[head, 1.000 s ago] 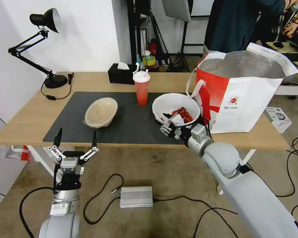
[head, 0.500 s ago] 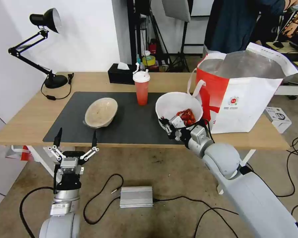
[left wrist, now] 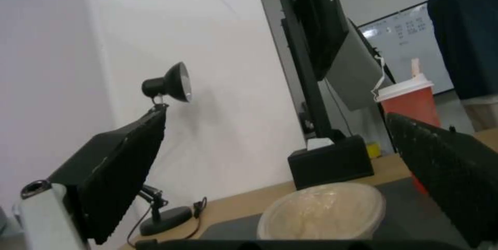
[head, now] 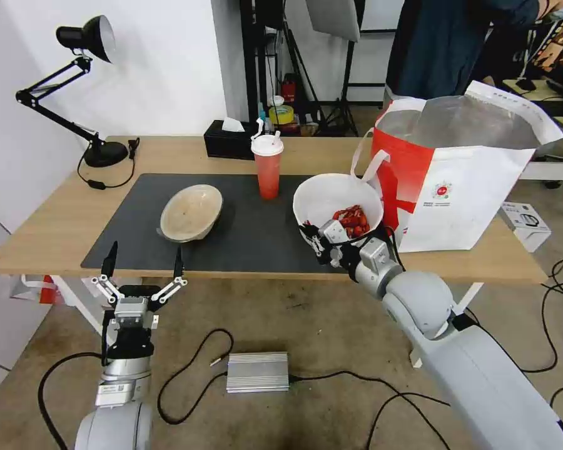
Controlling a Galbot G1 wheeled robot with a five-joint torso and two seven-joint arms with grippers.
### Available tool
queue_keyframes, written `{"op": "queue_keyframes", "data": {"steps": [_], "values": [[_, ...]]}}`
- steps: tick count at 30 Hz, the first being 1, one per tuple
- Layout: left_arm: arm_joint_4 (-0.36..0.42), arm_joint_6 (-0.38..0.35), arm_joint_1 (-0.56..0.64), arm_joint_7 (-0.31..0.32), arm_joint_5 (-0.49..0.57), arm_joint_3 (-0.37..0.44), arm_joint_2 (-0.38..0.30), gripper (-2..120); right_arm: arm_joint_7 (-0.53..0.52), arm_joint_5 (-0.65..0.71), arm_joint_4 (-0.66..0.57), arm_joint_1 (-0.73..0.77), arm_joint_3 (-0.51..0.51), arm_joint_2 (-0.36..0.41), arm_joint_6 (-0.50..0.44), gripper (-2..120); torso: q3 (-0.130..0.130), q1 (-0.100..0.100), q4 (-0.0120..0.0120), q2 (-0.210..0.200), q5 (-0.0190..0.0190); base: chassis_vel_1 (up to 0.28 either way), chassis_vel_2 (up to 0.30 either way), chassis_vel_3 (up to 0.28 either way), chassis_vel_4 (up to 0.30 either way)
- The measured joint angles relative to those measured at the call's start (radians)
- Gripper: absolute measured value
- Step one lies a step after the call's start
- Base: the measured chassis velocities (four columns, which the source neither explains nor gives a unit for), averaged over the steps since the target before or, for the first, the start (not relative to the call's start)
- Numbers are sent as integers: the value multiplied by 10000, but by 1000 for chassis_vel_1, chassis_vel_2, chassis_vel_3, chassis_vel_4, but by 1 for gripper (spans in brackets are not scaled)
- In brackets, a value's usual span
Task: Pick up the trash from the table and place it into the takeout bag.
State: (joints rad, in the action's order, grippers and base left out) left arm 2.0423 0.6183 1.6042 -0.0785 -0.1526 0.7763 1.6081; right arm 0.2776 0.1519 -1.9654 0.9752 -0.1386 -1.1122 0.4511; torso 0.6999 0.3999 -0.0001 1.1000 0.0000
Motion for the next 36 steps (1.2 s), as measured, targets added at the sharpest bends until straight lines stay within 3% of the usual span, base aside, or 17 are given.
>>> {"op": "queue_keyframes", "data": {"steps": [36], "values": [[-7, 1, -40, 4, 10, -14, 0, 100, 863, -1965, -334, -313, 44, 329, -1696, 2, 1, 1, 1, 0, 0, 0, 0, 0, 0]]}}
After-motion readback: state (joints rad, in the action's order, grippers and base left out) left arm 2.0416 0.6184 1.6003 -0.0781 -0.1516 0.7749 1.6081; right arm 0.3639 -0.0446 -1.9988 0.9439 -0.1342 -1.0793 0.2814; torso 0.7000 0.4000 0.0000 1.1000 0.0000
